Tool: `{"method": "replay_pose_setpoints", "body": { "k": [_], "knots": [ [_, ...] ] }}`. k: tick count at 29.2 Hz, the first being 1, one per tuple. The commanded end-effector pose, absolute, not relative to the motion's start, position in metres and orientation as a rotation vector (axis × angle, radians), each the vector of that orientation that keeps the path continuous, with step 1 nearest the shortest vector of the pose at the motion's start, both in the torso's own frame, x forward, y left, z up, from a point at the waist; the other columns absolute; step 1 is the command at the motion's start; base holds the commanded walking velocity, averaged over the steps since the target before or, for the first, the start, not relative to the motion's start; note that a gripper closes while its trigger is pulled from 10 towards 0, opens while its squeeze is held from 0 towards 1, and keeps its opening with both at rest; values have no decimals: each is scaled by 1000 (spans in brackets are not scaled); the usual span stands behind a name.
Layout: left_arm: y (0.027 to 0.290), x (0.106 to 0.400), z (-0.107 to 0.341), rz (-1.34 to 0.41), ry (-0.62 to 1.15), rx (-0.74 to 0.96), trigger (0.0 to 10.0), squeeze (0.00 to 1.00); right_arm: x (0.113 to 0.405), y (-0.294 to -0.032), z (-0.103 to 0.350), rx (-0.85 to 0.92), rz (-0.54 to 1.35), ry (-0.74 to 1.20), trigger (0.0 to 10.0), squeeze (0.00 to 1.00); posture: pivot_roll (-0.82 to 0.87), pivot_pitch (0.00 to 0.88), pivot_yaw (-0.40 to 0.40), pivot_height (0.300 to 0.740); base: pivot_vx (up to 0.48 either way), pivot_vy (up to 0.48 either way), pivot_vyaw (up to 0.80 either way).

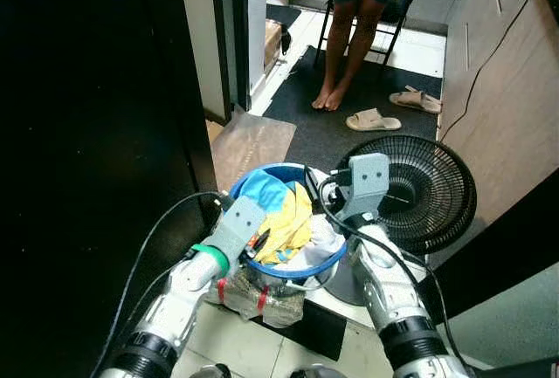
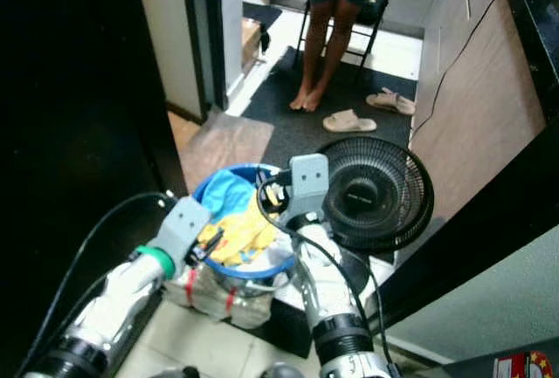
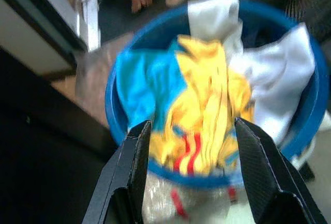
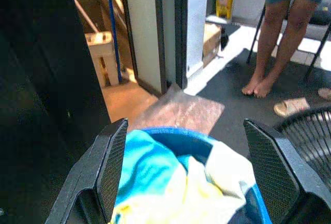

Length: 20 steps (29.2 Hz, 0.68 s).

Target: Clothes washing

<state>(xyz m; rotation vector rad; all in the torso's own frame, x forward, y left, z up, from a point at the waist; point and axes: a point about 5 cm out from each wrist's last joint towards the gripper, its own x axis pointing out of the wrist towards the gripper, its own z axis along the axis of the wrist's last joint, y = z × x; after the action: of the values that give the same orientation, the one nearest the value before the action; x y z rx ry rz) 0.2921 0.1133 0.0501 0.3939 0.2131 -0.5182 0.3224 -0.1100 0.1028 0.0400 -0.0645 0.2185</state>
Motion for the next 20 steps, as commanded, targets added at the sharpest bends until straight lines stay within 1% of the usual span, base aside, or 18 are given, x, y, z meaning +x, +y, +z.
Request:
{"method": "replay_pose_setpoints", "body": {
  "k": [1,2,6,7,8,9,12,13,14,15,16,17,19,20],
  "knots": [
    [117,286,39,-510,256,382,10000,0,318,-109,95,42,214,-43,10000,0,-64,0,32,740,0,0,0],
    [121,285,37,-489,269,367,10000,0,318,-107,95,47,217,-42,10000,0,-74,0,36,740,0,0,0],
    [124,285,35,-477,273,360,10000,0,319,-106,94,50,218,-43,10000,0,-74,0,36,740,0,0,0],
    [129,286,32,-463,265,408,10000,0,318,-104,94,56,224,-44,10000,0,-79,0,37,740,0,0,0],
    [129,286,32,-463,265,408,10000,0,318,-104,94,56,224,-44,10000,0,-79,0,37,740,0,0,0],
    [135,285,28,-468,262,479,10000,0,318,-102,92,77,230,-38,10000,0,-78,0,42,740,0,0,0],
    [137,286,30,-451,260,454,10000,0,317,-103,91,64,249,-31,10000,0,-76,0,46,740,0,0,0],
    [136,292,39,-421,242,380,10000,0,315,-103,87,-53,290,-31,10000,0,-78,0,51,740,0,0,0],
    [136,292,39,-421,242,380,10000,0,315,-103,87,-53,290,-31,10000,0,-78,0,51,740,0,0,0],
    [132,300,52,-396,210,287,10000,0,311,-103,77,-210,334,-18,10000,0,-75,0,50,740,0,0,0],
    [132,300,52,-396,210,287,10000,0,311,-103,77,-210,334,-18,10000,0,-75,0,50,740,0,0,0],
    [125,310,70,-379,164,198,10000,0,306,-104,66,-310,362,-4,10000,0,-69,0,47,740,0,0,0],
    [125,310,70,-379,164,198,10000,0,306,-104,66,-310,362,-4,10000,0,-69,0,47,740,0,0,0],
    [110,326,113,-382,17,118,10000,0,303,-104,67,-230,328,-12,10000,0,-74,0,46,740,0,0,0]
  ]
}}
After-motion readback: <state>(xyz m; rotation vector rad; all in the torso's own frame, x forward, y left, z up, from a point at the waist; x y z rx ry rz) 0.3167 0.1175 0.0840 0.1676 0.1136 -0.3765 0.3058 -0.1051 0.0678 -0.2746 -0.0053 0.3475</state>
